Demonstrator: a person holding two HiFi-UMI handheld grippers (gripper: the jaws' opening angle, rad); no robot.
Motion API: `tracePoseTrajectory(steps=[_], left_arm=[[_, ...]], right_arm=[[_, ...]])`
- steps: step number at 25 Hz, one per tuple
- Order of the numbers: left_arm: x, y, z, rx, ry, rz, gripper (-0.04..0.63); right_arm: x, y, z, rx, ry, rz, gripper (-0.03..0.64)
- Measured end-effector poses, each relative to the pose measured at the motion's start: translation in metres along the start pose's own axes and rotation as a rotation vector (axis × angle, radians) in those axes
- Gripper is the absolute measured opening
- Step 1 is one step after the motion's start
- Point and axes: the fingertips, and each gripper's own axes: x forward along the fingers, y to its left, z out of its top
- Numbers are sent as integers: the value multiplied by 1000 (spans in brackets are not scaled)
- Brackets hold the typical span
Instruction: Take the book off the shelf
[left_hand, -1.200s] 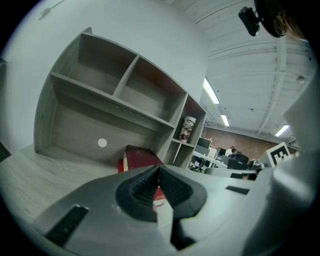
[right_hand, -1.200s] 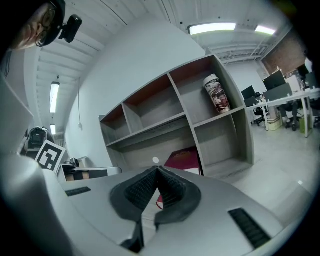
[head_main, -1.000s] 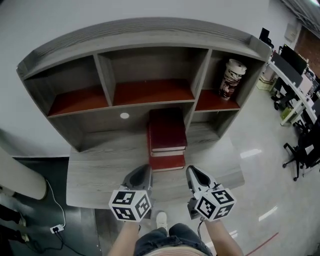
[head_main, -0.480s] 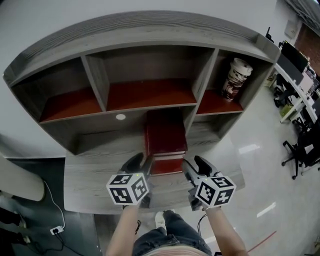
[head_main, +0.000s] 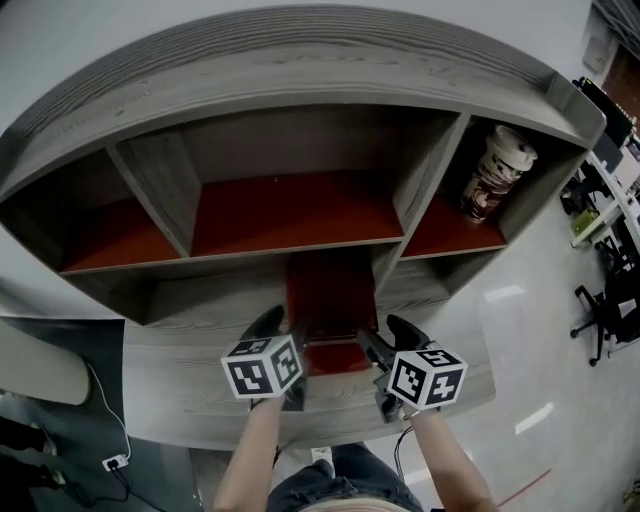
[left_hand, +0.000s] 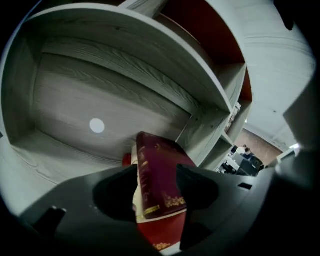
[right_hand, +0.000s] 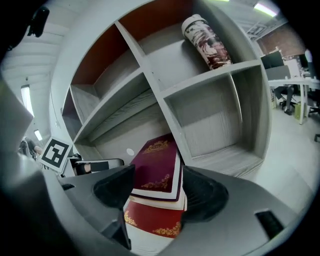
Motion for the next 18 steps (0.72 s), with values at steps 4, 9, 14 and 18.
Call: tracePoseTrajectory(steps=[4,9,14,18], left_arm=[[18,9,-4,-26,41,19,218],[30,12,-3,-59,63,23,219],[37,12,1,-75,73,20,224],[40,10,0,-97,79,6,224]], right_arm=[[20,-11,1,18,39,4,295],[38,-15,4,23,70,11,296],[49,-15,4,23,93,14,296],[54,-13,0,25,114,27,296]])
